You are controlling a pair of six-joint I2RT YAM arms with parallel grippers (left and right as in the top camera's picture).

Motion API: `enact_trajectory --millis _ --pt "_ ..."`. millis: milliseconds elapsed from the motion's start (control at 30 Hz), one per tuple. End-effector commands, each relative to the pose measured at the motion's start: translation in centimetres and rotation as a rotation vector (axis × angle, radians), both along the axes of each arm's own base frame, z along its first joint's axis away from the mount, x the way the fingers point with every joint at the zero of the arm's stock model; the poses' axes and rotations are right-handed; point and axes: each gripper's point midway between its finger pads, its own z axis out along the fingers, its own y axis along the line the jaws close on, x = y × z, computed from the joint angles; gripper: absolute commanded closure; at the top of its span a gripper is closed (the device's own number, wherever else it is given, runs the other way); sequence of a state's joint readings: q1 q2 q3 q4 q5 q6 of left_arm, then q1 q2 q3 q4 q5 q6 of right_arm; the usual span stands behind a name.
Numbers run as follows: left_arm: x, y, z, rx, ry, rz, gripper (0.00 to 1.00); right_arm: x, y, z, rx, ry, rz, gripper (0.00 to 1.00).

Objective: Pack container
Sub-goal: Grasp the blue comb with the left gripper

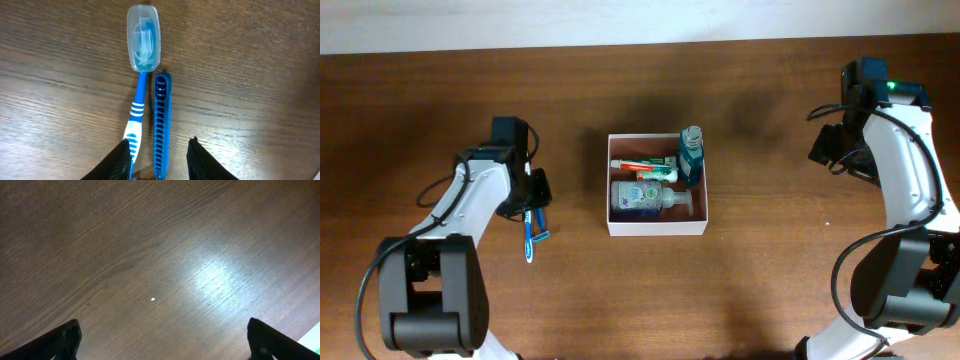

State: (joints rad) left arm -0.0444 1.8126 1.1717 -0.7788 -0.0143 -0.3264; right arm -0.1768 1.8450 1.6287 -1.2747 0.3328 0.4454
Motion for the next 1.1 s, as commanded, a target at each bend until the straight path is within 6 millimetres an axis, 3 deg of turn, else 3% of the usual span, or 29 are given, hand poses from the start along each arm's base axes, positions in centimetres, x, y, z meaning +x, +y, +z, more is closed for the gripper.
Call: enact_trajectory --millis 0,267,567,867,1000,1067 --pt "-0.8 -0.6 -1.0 -0.040 0.031 0.034 0.63 -0.2 -0.3 0.2 -0.012 -0.002 -0.011 0.01" --pt "-0.8 -0.6 -1.3 -0.047 0.026 0.074 0.69 -0.2 -0.3 0.2 -0.012 -0.002 -0.011 0.01" --pt "-1.4 -0.6 -3.5 -0.051 -0.003 0.092 0.69 -0.2 -0.3 0.2 -0.012 -0.002 -0.011 0.01" --pt "-1.5 -0.9 -3.8 -0.070 -0.003 0.101 0.69 -0.2 -0.3 0.2 -0.012 -0.002 -0.011 0.01" --pt "-1.5 -1.1 -3.8 -0.080 -0.003 0.099 0.99 -0.2 -0.3 0.2 -0.012 -0.002 -0.011 0.01" --pt "-1.5 -1.1 -3.8 -0.083 -0.003 0.121 0.99 -0.2 -0.3 0.2 -0.012 -0.002 -0.011 0.01"
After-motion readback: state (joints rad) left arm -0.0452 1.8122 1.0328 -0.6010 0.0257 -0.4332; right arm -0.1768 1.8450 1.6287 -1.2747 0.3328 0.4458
